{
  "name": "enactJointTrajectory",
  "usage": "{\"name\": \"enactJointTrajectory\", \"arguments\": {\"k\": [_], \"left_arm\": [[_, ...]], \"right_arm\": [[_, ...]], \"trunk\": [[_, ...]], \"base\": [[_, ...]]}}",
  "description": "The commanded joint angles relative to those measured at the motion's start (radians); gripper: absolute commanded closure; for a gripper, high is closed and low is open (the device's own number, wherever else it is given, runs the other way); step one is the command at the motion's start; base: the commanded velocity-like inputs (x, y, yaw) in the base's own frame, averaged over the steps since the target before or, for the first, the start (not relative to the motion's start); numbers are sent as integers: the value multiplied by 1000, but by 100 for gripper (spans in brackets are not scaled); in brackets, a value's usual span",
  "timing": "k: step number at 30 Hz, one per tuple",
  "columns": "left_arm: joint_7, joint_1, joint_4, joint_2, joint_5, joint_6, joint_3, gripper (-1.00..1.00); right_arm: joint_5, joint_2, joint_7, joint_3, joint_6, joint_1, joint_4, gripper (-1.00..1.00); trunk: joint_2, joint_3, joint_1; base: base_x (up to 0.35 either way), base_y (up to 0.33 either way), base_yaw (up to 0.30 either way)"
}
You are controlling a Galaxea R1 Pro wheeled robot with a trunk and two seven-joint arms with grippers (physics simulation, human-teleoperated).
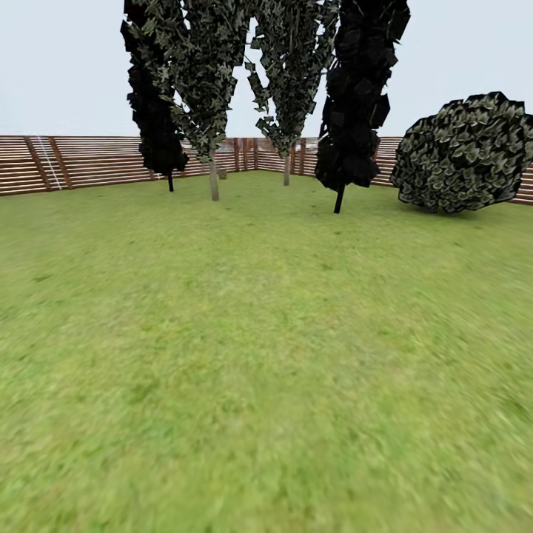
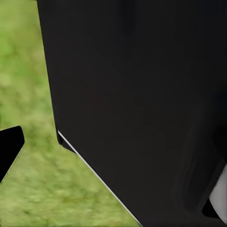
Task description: Take the three Easter eggs out of the wicker basket on the lawn in the garden, then place them on the lawn next to a single tree (choose any tree) so that all three eggs are next to the same tree and none are left in the basket.
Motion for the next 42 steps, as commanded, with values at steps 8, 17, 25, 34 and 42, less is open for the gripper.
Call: {"name": "enactJointTrajectory", "arguments": {"k": [8, 17, 25, 34, 42], "left_arm": [[-1, 0, -1, 0, 0, 0, 1, -100], [-1, 0, -1, -1, 0, 0, 1, -100], [-1, 0, -1, -2, 0, -1, 1, -100], [-1, 0, -1, -1, 0, -1, 1, -100], [-1, 0, -1, -1, 0, -1, 1, -100]], "right_arm": [[7, 0, -1, 2, -3, 0, 1, -100], [7, 0, -1, 2, -3, 0, 1, -100], [7, 0, -1, 2, -3, 0, 1, -100], [7, 0, -1, 2, -3, 0, 1, -100], [7, 0, -1, 2, -3, 0, 1, -100]], "trunk": [[0, -1, 1], [0, -1, 1], [0, -1, 1], [0, -1, 1], [0, -1, 1]], "base": [[325, 0, 0], [325, 0, 0], [325, 0, 0], [325, 0, 0], [325, 0, 0]]}}
